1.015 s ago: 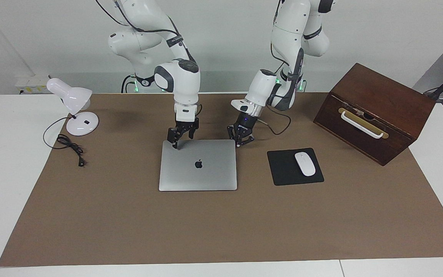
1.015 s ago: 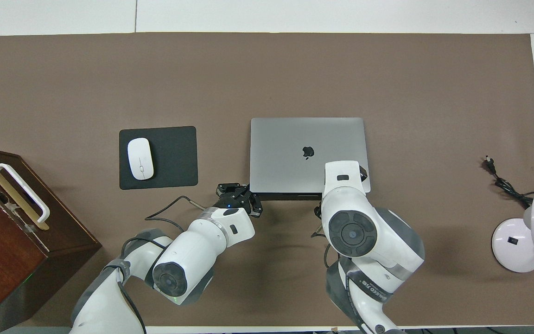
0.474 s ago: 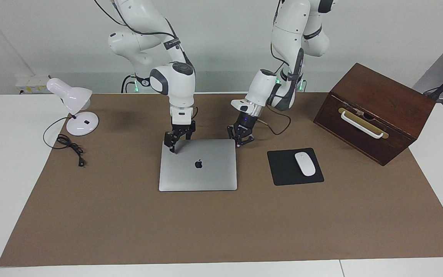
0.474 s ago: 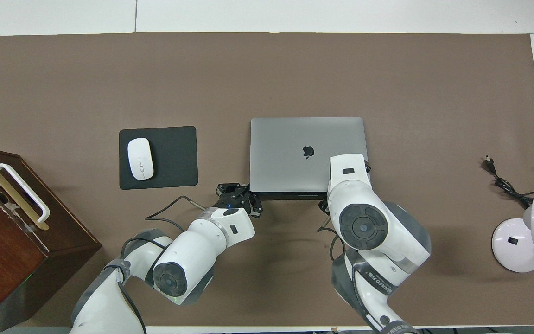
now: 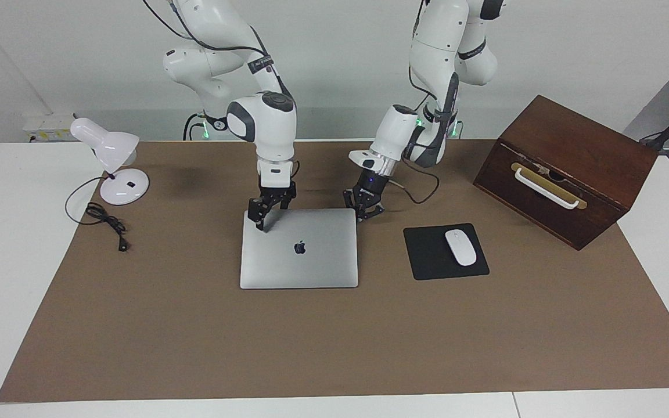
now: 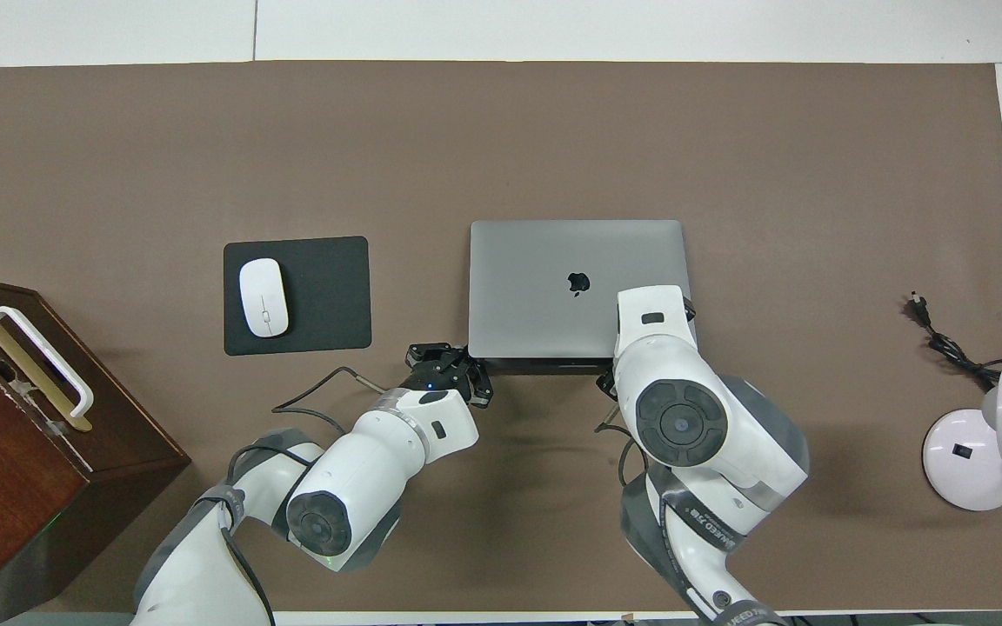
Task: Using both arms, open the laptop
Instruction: 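Lift the laptop lid upward and away with the right gripper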
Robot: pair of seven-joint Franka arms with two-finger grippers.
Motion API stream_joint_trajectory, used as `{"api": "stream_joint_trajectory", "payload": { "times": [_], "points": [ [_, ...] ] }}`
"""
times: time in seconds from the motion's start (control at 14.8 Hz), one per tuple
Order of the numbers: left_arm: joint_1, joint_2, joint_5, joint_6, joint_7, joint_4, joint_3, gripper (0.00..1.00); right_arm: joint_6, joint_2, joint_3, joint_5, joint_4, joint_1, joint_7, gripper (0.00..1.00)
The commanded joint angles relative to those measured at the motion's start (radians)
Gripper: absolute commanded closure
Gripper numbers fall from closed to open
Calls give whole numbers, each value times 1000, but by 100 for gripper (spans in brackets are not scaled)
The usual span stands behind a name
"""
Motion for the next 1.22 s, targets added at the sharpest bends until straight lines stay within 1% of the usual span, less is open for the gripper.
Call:
{"api": "stream_joint_trajectory", "payload": {
  "times": [0.0, 0.34, 0.47, 0.61, 0.81, 0.95, 1.02, 1.15],
  "points": [
    [4, 54, -11, 15, 19, 26, -1, 100, -52, 44, 1, -21, 104, -8, -16, 0],
    [4, 54, -11, 15, 20, 26, -1, 100, -161, 37, 3, -7, 186, -5, -39, 0],
    [4, 54, -11, 15, 20, 25, -1, 100, -195, 37, 3, 19, 220, -5, -67, 0],
    [4, 54, -11, 15, 20, 25, -1, 100, -204, 35, 3, 43, 240, -9, -97, 0],
    [4, 54, -11, 15, 20, 26, -1, 100, -235, 32, 1, 45, 279, -17, -102, 0],
    [4, 54, -11, 13, 20, 25, -1, 100, -269, 38, 1, 47, 332, -26, -108, 0],
    [4, 54, -11, 15, 20, 25, -1, 100, -269, 43, 1, 47, 343, -39, -125, 0],
    [4, 54, -11, 15, 20, 25, -1, 100, -252, 47, 0, 102, 345, -65, -166, 0]
  ]
}}
